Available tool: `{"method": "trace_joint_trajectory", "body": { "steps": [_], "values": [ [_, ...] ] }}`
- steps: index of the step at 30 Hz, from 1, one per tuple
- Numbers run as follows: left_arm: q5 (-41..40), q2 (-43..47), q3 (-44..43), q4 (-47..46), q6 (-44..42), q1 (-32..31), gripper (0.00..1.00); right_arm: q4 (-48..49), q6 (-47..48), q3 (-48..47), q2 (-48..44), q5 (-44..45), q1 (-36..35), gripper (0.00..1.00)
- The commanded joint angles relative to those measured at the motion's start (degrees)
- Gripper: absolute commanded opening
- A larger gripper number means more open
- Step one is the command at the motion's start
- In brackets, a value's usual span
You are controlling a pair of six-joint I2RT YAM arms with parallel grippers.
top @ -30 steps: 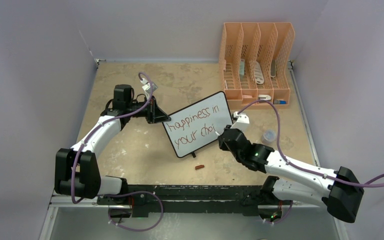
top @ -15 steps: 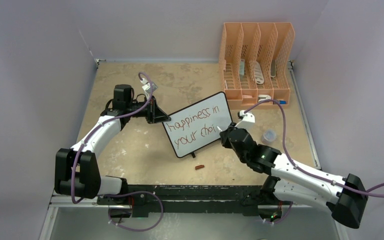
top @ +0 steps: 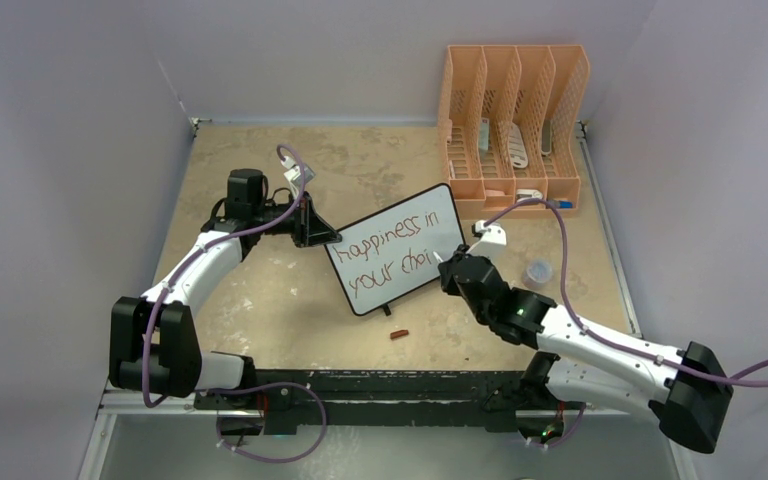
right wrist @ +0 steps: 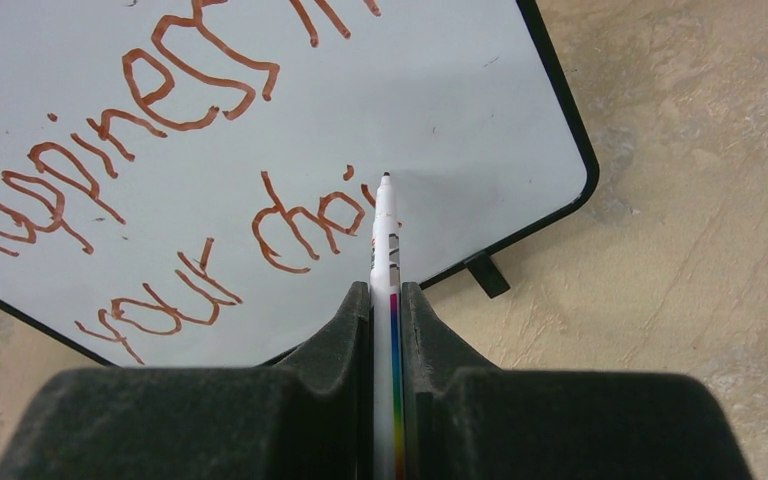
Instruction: Write a sentence on the whiteboard
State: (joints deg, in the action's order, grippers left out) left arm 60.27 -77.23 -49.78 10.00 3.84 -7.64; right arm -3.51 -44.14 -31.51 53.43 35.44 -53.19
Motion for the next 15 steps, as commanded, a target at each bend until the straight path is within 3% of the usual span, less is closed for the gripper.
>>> {"method": "trace_joint_trajectory", "body": {
  "steps": [1,15],
  "values": [
    [-7.93,-1.25,0.21,2.39,-2.61,0.26,0.00,2.81,0.80,0.17,0.27,2.51,0.47,0.00],
    [-7.76,-1.17,0.21,2.39,-2.61,0.26,0.00,4.83,1.78,0.10,1.26,2.63,1.27,0.00]
  ]
}}
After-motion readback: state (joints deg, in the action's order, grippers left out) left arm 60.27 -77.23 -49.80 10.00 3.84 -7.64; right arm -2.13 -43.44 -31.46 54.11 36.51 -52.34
